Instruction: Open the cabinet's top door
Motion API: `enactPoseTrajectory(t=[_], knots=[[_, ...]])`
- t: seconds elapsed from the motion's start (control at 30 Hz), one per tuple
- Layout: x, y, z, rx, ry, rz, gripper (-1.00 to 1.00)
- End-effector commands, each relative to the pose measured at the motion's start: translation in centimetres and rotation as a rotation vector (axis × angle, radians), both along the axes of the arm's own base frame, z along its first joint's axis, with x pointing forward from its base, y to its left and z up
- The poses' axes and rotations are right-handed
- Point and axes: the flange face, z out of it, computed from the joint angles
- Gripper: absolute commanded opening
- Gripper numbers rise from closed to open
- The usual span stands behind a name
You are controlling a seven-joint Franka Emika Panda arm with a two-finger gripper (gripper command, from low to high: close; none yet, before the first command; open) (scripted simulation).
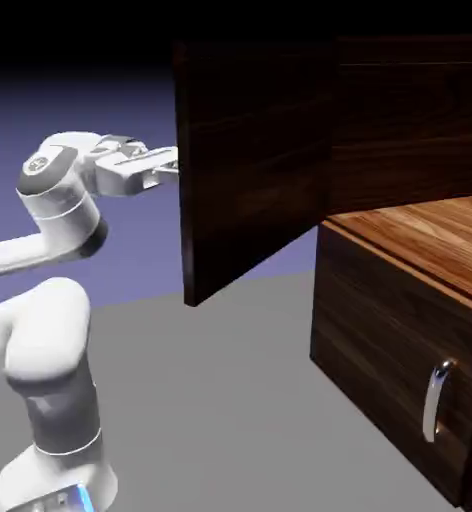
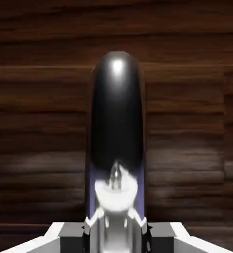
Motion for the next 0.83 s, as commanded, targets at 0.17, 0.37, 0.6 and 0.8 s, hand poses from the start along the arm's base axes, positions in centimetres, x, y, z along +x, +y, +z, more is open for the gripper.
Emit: enactPoseTrajectory(t=[0.17, 0.37, 0.6, 0.8], knots=[[-1.3, 5.8, 0.0, 0.0, -0.001, -0.132, -1.0], [-1.7, 13.0, 0.0, 0.0, -0.001, -0.289, -1.0], [-1.1, 20.1, 0.0, 0.0, -0.001, -0.446, -1.0], [0.1, 25.3, 0.0, 0.0, -0.001, -0.564, -1.0]])
